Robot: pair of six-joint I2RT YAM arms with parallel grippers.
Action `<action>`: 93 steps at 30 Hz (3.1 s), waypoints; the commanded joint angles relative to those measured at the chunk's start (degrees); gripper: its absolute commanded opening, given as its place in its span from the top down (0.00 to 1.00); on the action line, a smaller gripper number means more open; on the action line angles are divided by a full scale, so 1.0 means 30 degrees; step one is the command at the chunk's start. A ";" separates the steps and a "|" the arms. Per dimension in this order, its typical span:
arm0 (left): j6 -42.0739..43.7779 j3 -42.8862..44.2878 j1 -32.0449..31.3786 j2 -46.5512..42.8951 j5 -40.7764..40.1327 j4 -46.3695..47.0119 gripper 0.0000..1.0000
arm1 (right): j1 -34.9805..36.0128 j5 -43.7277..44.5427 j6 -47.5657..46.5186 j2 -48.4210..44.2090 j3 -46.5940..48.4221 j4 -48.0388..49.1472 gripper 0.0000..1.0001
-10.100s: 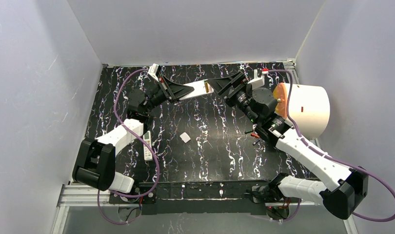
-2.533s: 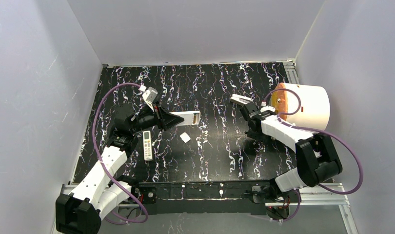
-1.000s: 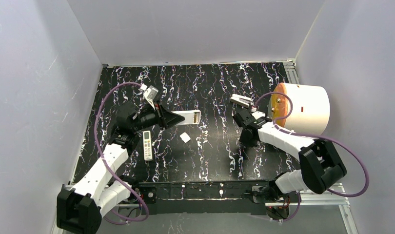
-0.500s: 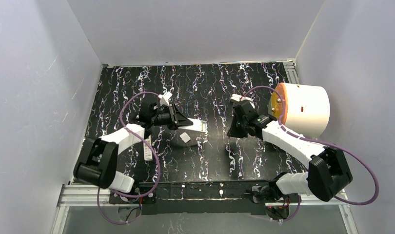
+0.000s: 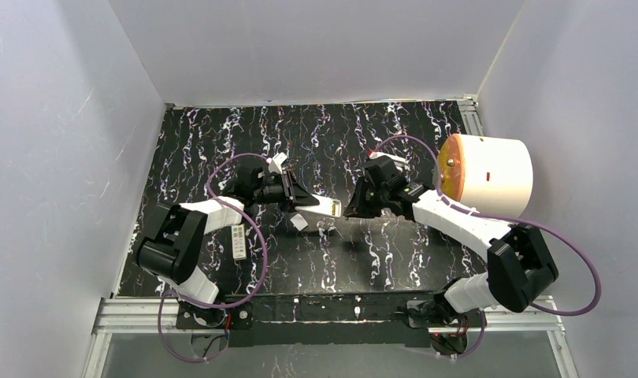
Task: Load the batteries into the remote control
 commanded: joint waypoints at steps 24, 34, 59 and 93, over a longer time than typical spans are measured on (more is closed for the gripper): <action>-0.0762 0.0072 -0.0153 0.0007 0.0533 0.1991 1.00 | 0.1130 0.0831 0.0082 0.0940 0.1587 0.1135 0.86; -0.0803 0.0057 -0.0152 0.0003 0.0734 0.2037 1.00 | 0.1314 0.1704 0.0079 0.1378 0.2076 0.0004 0.74; -0.9179 0.1044 -0.0100 -0.0251 0.1172 0.3676 1.00 | 0.1207 0.3395 0.3861 -0.4486 -0.1495 0.7557 0.08; -1.8231 0.0461 -0.0005 -0.2251 -0.1829 1.0118 1.00 | 0.1214 0.6042 1.0177 -0.6497 -0.6300 1.9911 0.21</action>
